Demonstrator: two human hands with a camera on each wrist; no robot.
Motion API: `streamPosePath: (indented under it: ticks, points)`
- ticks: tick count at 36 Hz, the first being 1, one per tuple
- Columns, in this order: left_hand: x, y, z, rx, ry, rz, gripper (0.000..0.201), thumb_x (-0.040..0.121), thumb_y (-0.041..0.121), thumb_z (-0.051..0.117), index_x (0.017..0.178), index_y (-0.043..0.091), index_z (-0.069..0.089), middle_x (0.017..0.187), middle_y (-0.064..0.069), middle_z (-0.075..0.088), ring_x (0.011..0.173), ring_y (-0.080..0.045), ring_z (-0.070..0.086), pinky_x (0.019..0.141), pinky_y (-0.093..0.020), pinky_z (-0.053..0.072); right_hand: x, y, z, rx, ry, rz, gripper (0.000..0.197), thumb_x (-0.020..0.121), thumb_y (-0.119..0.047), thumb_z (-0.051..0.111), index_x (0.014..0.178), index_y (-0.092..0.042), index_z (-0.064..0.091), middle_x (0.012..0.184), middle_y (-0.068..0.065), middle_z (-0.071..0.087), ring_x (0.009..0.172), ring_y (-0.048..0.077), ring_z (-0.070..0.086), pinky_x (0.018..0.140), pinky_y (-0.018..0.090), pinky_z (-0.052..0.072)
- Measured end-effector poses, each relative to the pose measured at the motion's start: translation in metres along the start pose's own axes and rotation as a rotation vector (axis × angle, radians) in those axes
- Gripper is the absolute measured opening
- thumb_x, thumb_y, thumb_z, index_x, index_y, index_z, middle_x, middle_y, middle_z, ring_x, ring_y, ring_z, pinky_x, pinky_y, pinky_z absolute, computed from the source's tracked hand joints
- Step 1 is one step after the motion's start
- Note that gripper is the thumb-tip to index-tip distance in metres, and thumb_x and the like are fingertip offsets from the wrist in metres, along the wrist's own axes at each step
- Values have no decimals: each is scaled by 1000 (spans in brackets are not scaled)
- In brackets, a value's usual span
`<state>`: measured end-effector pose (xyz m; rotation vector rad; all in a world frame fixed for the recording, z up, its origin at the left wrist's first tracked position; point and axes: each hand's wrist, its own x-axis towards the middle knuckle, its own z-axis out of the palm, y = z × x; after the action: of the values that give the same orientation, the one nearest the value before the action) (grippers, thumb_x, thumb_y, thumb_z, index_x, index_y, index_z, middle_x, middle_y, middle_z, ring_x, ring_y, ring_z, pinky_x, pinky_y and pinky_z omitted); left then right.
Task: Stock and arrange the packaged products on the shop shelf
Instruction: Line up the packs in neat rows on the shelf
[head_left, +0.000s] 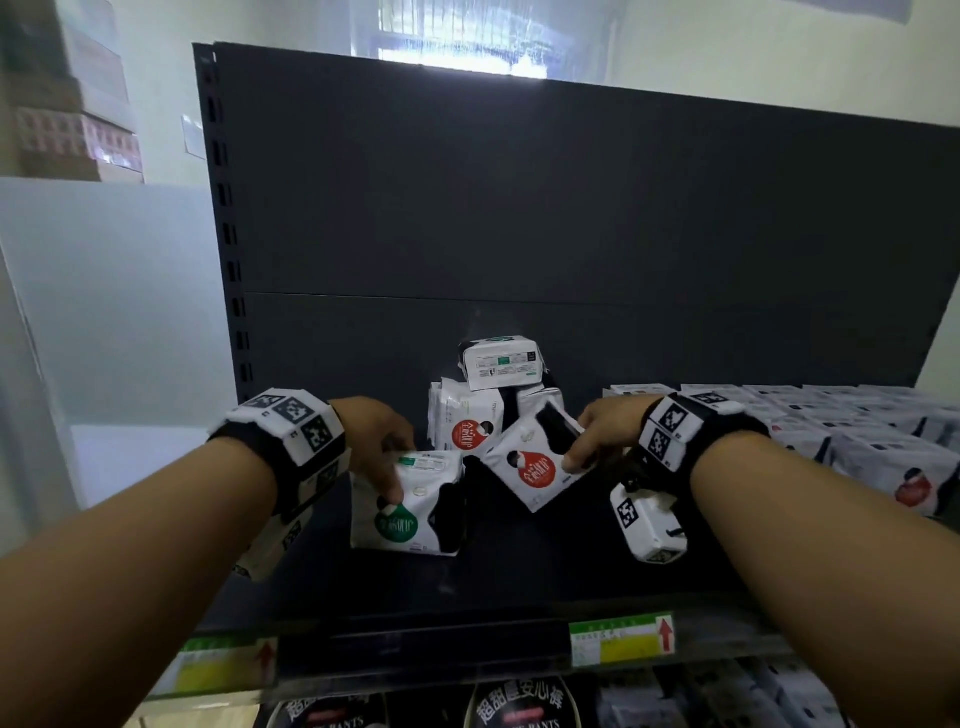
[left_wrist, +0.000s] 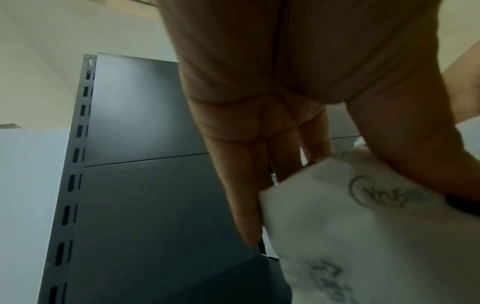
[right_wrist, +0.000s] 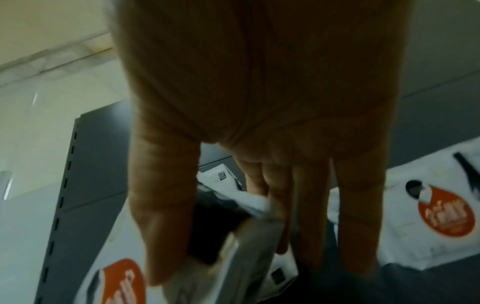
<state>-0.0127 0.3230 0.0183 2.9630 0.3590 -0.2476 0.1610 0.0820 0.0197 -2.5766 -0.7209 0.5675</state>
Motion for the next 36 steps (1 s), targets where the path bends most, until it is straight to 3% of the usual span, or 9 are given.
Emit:
streamPosePath:
  ticks: [2,5,9,14,17,20,24,31,36]
  points:
    - [0,0,0,1,4,-3,50,64,35,84,109,30,62,100,14,63,98,-11,60,93,-35,50,-1,6,-7,-82,-41,30,43,61,-31,88,94,-8,74,86,7,74,73,17,68,63,27,57]
    - [1,0,0,15,6,14,52,64,36,83,111,29,62,101,13,62,99,-11,60,93,-33,50,-2,9,-10,-104,-88,56,58,61,-36,88,109,-9,71,110,11,71,100,25,68,84,35,56]
    - [5,-3,1,32,26,30,54,64,38,84,112,29,63,95,16,60,95,-9,58,86,-25,50,-5,3,-7,-117,39,13,100,66,-45,83,147,-16,33,147,4,42,129,23,46,100,32,42]
    - [9,-3,1,80,31,31,54,64,41,82,113,32,61,97,17,57,95,-6,56,83,-20,49,-5,0,0,-196,-37,-67,62,74,-36,81,128,-16,58,127,3,62,88,6,59,58,8,45]
    - [10,-4,1,94,40,33,52,64,40,82,111,32,61,96,17,59,89,-3,56,68,-11,44,-3,4,2,-259,10,-101,59,72,-40,81,121,-13,62,119,6,66,106,20,62,77,23,50]
    - [8,-3,2,59,53,9,52,64,36,82,111,33,61,95,16,62,86,-1,58,69,-11,46,-5,20,-7,-283,21,-93,62,72,-44,80,121,-11,60,120,7,65,111,25,60,95,35,49]
    - [4,12,9,18,45,-54,63,63,36,83,117,36,51,106,14,59,95,-4,57,79,-15,49,-12,61,-27,-304,38,-34,62,71,-42,81,122,-15,60,120,3,64,111,22,59,88,28,46]
    - [-13,64,28,50,154,-266,62,67,40,81,119,27,49,116,3,58,103,-14,57,87,-25,48,9,131,-59,-624,200,31,86,57,-70,76,126,-23,59,129,5,56,114,29,57,97,40,48]
    - [-34,108,26,41,268,-418,67,64,44,82,118,24,48,120,-1,57,106,-19,57,86,-28,48,23,161,-64,-657,316,-40,83,64,-67,73,127,-14,54,135,15,46,119,33,49,96,39,46]
